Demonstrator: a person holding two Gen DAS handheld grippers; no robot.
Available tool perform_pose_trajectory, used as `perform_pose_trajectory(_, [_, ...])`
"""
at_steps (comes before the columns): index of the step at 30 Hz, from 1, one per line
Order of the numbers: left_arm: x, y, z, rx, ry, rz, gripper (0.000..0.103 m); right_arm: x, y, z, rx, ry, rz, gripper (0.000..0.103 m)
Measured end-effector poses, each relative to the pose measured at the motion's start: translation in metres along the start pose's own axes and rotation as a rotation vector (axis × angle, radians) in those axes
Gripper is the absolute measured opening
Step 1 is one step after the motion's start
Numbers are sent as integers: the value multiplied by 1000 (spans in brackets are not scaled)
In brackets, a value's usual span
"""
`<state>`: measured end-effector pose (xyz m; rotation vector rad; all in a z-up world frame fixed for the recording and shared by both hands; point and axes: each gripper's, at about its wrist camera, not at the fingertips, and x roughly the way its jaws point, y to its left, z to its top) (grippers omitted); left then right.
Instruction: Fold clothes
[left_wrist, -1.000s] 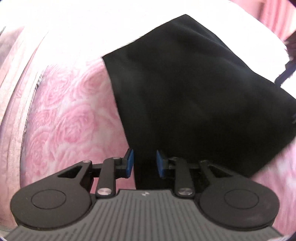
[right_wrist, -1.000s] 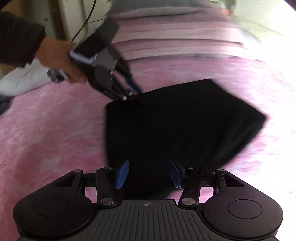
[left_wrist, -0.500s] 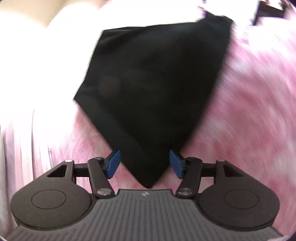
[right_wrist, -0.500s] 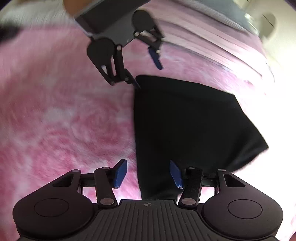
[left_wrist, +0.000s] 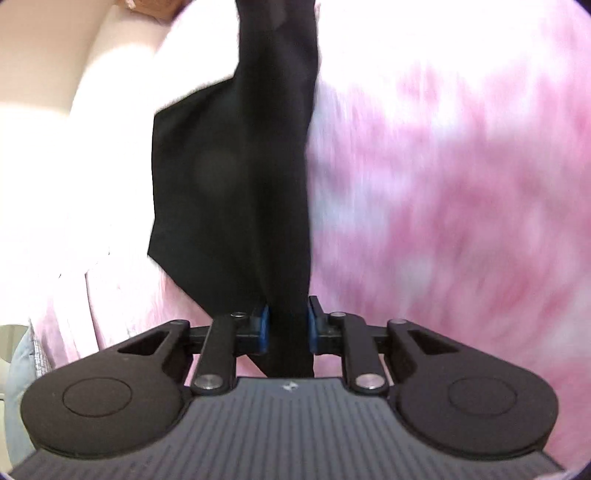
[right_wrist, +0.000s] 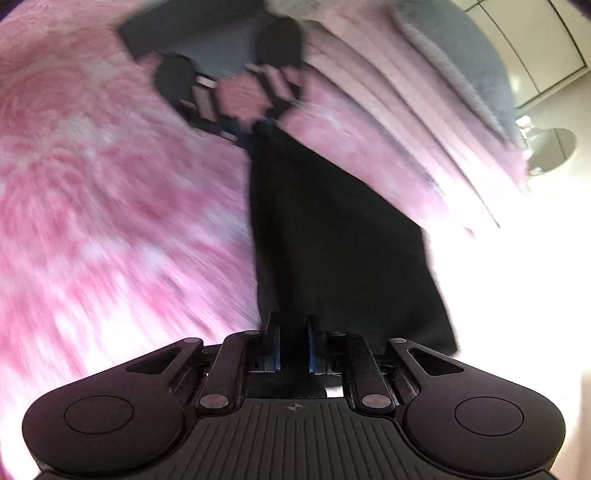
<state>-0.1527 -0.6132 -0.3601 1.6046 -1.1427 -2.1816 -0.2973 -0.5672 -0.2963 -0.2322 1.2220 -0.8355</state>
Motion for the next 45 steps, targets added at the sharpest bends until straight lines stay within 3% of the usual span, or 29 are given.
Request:
perform_pose_trajectory(3, [-25,2,56,-54,-65,-79,15,-17,-42,-31,67,66,-22,12])
perform_pose_trajectory(6, [-29,-5,104,-123,-85,-163,16,-27,-52,-66,109,163,-24,13])
perform_pose_trajectory(8, [-25,-13,117,-127,-76,-214,16,-31,-50,-86,199,223,-13,17])
perform_pose_trajectory(9, [-25,-14,116,-141,-76,-249,16,-35,-49,-94,263,249,-6,23])
perform_pose_trajectory(10, [-26,-14,111,-160,-82,-280,17,-38,-46,-101,343,269,0,36])
perform_pose_trajectory(11, [-29,-12,106,-185,-95,-306,19,-43,-44,-107,440,273,5,45])
perform_pose_trajectory(12, [-34,0,101,-236,-118,-327,23,-49,-45,-115,575,266,10,64])
perform_pose_trajectory(13, [-38,18,96,-307,-144,-349,26,-56,-49,-125,758,237,21,71])
perform_pose_trajectory(15, [-41,53,87,-429,-179,-373,37,-60,-57,-155,1176,147,78,71])
perform_pose_trajectory(17, [-32,84,80,-491,-161,-334,38,-57,-61,-181,1529,74,118,71])
perform_pose_trajectory(20, [2,121,72,-492,-112,-272,38,-32,-58,-209,1817,45,143,71])
perform_pose_trajectory(24, [55,156,60,-525,-47,-221,38,-4,-61,-241,2096,-11,169,70])
perform_pose_trajectory(25, [64,161,58,-534,-35,-209,37,-1,-63,-244,2129,-44,168,61])
perform_pose_trajectory(27, [75,171,56,-540,-29,-198,37,0,-80,-252,2150,-52,208,16])
perform_pose_trajectory(30, [82,170,62,-485,-41,-185,37,4,-120,-274,2155,-31,291,11])
perform_pose_trajectory(34, [90,166,72,-393,-59,-166,40,-10,-212,-305,1978,-43,169,11])
perform_pose_trajectory(39, [101,158,85,-270,-76,-140,43,-4,-216,-288,1727,72,32,13])
perform_pose_trajectory(41, [109,149,88,-196,-62,-120,43,-2,-218,-281,1625,116,-20,24])
perform_pose_trajectory(43, [115,141,88,-137,-52,-115,43,0,-219,-274,1522,158,-70,46])
perform_pose_trajectory(45, [122,136,87,-116,-44,-127,31,2,-221,-267,1417,198,-120,47])
